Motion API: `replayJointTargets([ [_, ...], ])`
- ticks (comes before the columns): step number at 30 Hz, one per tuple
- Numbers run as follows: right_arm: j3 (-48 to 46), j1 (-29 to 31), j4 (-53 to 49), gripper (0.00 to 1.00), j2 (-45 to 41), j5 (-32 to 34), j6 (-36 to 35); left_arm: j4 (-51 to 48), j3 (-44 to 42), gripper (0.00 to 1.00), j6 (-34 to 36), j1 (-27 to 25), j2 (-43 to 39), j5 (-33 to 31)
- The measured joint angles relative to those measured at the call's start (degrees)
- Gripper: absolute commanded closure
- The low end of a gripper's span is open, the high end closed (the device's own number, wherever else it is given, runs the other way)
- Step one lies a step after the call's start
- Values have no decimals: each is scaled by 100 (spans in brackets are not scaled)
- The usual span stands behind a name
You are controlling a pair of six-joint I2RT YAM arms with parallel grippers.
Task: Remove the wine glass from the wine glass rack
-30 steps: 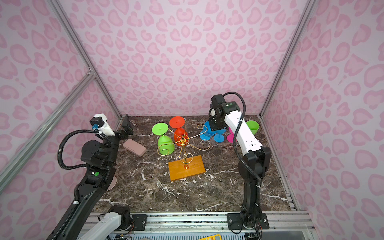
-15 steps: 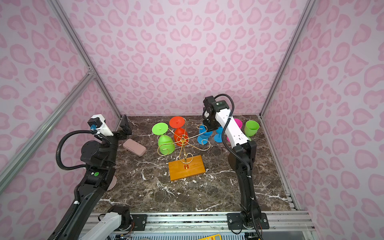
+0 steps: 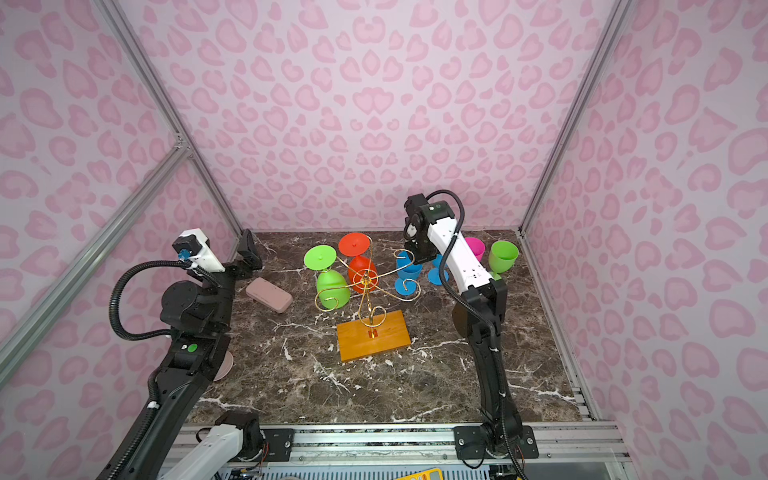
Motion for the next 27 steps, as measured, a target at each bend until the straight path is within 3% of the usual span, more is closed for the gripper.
replayJointTargets([
  [5,229,-31,-7,80,-173,-48,24,-66,0,3,-138,0,0,22],
  [11,0,-240,282,74,-1086,-387,118,-614,223,5,-586,11,-4,195],
  [18,-2181,-411,1797,54,-3025,-1150,374,-2020,951,13,-1419,68,57,927],
  [22,-3781,-669,3246,43,-4308,-1692,750,-2909,1510,16,-1882,164,269,1655],
  [27,-4935,-898,4575,34,-5377,-2190,1113,-3574,1700,21,-2444,313,507,2756],
])
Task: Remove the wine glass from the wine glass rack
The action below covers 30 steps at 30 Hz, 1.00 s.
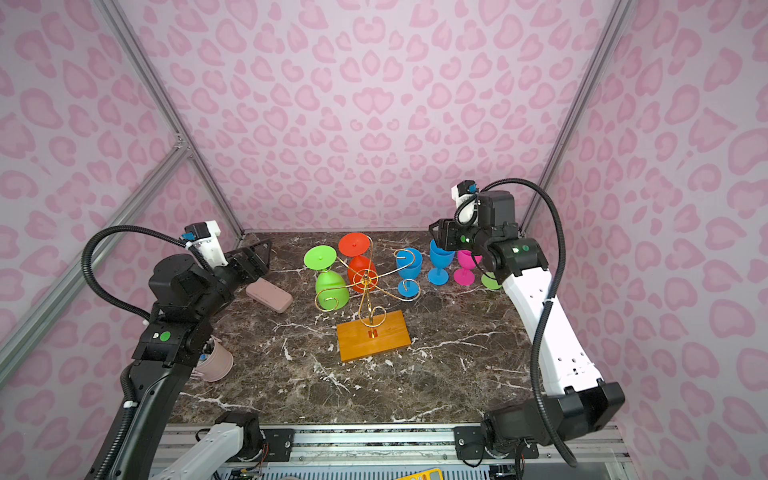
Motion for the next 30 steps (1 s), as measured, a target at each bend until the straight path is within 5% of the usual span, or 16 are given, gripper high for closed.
replayJointTargets([
  [6,-393,-114,756,21,-557,-389,188,-236,273,32,-522,74,492,1405],
  [15,-881,-111,1075,16,-800,-660,249,-391,382,41,-811,74,1062,2865],
  [30,-1102,-114,1128,14,-955,-721,295,-306,439,44,-1139,-57,1434,3512],
])
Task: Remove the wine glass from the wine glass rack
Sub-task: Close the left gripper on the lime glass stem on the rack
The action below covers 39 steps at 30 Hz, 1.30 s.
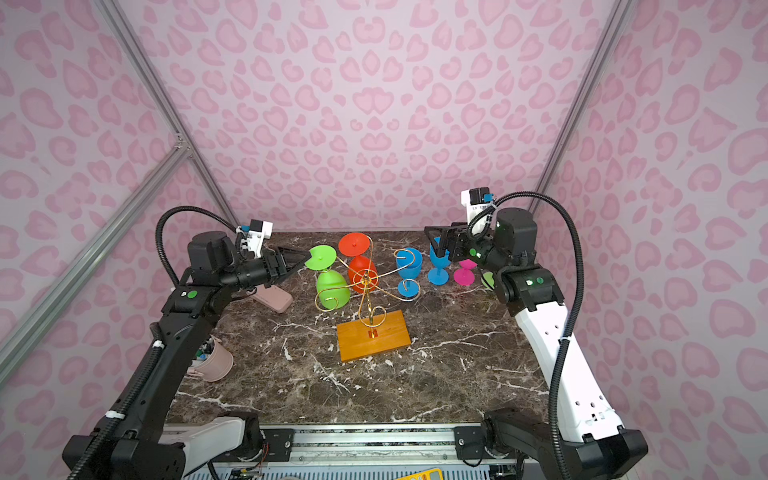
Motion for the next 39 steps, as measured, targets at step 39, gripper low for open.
replayJointTargets([
  [39,-131,0,-11,13,-155,0,20,131,129,84,-295,-236,83,-109],
])
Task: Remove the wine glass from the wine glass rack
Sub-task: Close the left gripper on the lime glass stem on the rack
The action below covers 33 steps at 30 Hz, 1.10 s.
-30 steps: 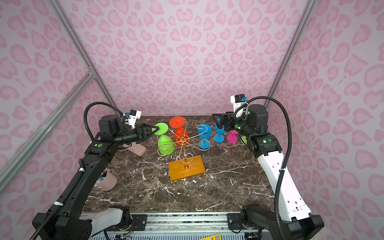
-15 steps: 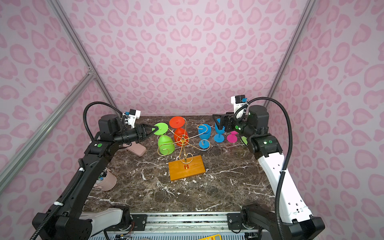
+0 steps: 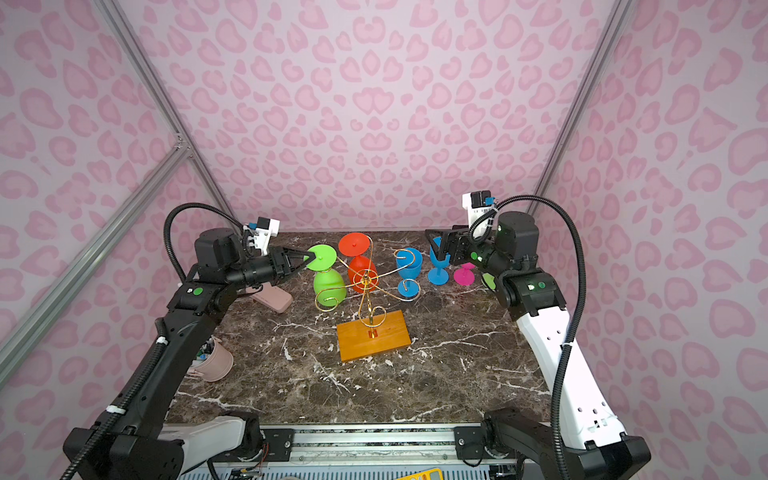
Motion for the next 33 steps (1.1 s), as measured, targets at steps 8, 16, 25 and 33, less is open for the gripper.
replayJointTargets([
  [8,-52,0,9,13,-13,-2,7,39,9,89,-153,0,-46,-2],
  [16,-61,0,22,13,-39,-28,17,284,9,93,-474,0,-63,50],
  [25,-81,0,79,12,-72,-90,24,444,9,96,-791,-4,-74,162],
  [33,-94,0,146,12,-116,-127,52,597,9,96,-1036,-4,-74,221],
])
